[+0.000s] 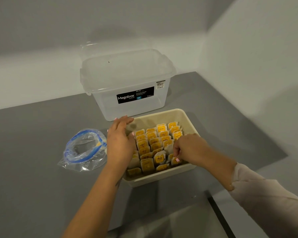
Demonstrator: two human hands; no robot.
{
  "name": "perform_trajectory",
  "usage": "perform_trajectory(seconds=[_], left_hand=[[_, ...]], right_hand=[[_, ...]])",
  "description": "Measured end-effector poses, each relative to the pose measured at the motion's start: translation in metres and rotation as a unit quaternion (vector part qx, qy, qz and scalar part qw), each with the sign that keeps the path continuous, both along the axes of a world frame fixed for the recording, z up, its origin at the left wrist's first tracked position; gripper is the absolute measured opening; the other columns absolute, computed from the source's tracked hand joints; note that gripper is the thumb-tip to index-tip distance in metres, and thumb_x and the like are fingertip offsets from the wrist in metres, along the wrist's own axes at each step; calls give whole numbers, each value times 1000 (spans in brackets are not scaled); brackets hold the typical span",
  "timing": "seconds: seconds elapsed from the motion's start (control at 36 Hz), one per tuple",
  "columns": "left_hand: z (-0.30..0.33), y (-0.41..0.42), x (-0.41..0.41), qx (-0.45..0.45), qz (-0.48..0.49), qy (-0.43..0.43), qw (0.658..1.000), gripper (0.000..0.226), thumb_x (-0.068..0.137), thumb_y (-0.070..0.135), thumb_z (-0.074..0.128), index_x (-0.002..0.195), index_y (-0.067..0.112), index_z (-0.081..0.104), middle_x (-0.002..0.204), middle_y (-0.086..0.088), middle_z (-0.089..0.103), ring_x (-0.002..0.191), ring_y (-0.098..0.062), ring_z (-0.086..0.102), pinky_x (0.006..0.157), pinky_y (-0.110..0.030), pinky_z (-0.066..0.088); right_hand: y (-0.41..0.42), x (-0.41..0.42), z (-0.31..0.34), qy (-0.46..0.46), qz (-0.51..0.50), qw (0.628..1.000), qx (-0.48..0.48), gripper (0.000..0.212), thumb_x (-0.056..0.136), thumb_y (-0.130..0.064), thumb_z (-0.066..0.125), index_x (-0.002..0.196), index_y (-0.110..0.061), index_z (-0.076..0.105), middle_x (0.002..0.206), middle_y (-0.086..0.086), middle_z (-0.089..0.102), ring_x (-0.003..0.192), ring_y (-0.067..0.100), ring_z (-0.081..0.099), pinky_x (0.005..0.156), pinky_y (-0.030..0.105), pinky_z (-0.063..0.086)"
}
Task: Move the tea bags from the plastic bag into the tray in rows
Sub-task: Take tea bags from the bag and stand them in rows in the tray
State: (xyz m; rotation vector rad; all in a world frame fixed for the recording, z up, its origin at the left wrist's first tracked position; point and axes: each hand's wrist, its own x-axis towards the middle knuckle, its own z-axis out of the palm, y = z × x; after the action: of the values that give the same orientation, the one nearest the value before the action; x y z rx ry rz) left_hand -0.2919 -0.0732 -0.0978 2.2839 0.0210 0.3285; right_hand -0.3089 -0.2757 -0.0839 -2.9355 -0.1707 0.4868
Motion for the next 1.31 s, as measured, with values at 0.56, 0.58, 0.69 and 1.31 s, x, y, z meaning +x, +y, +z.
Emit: perform_trajectory(seconds=[0.56,0.58,0.69,1.31], left_hand=[[-3,0,3,2,-1,40,999,43,89,6,58,126,27,51,140,4,44,131,-19,38,113,-47,31],[-3,0,3,1,0,39,999,44,89,6,58,126,27,51,140,3,44,131,-18,38,112,-48,31],[-3,0,2,3,-2,38,999,44,89,6,58,127,27,51,141,4,44,131,-17,38,112,-49,32],[4,19,9,-15,-2,-14,1000,26,90,5,56,108,22,64,135,2,50,124,-16,46,101,-28,37]], right_hand=[[3,6,-1,-6,7,1000,16,6,80,-24,72,80,-29,68,86,-11,63,82,8,57,89,25,45],[3,6,-2,-4,6,1000,17,8,80,-23,72,79,-29,67,85,-11,62,82,8,57,89,25,45],[1,4,-2,-8,9,1000,20,11,81,-20,71,80,-28,65,82,-11,59,80,8,55,80,20,41],[-2,7,13,-18,-37,997,63,34,72,-18,78,65,-24,45,75,-7,56,73,14,55,66,26,47]])
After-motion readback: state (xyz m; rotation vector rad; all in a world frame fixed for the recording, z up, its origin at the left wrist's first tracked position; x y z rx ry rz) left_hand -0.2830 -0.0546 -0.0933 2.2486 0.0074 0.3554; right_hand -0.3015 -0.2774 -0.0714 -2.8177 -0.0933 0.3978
